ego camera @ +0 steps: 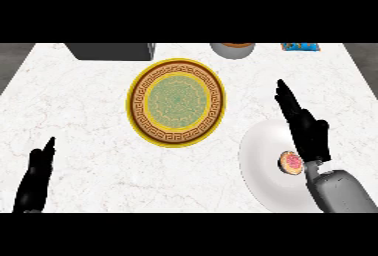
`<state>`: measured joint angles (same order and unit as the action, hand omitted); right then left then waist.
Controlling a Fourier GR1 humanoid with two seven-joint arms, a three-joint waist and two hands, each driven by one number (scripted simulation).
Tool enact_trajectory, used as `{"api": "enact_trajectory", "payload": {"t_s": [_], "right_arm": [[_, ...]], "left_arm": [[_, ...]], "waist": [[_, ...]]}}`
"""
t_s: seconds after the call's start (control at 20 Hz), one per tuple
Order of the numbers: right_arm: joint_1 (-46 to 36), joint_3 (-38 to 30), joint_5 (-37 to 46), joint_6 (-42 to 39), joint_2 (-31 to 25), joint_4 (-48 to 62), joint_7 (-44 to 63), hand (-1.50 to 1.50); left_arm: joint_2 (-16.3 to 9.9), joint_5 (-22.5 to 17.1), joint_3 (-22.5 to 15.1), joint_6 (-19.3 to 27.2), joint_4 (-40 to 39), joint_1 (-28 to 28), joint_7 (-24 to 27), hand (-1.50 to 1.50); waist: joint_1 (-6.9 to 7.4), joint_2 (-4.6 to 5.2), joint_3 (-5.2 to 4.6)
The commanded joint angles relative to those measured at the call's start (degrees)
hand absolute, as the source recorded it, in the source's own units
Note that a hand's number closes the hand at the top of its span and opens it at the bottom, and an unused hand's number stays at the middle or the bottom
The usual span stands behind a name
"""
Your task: Pick the cupcake from the plate and place it in the plate
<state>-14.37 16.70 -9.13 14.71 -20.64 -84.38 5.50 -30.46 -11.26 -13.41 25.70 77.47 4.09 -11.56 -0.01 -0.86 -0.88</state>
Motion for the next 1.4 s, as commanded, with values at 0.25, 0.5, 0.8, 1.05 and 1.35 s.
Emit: {"api": "enact_trajectory", "payload": {"t_s": [0.25,0.5,0.8,1.05,1.35], "right_arm": [[-1.1,-18.3,-12.2,16.1,13.0,-10.6,-6.8,-1.5],[4.2,-23.0,-0.5,29.6,8.9,-7.7,-10.8,-1.5],[6.8,-21.3,3.2,38.8,17.7,-14.3,-17.6,-1.5],[21.4,-9.7,10.4,40.9,19.3,-24.9,-12.9,-1.5],[35.6,-2.3,20.2,38.3,9.8,-26.5,2.9,-1.5]], "left_arm": [[-9.1,4.1,1.5,2.0,18.5,12.9,4.6,0.0],[-11.3,3.4,3.4,2.2,19.6,19.6,6.3,0.0],[-10.2,3.6,4.2,0.7,17.8,17.6,12.8,0.0],[-8.1,1.7,3.3,-3.7,17.7,12.4,17.6,0.0],[-6.2,2.1,2.0,-5.1,15.2,9.4,19.5,0.0]], "waist": [[-6.89,-2.75,1.52],[-9.66,-2.75,0.54],[-8.83,-1.8,0.3],[-4.8,-0.2,0.43],[-2.48,0.79,0.33]]}}
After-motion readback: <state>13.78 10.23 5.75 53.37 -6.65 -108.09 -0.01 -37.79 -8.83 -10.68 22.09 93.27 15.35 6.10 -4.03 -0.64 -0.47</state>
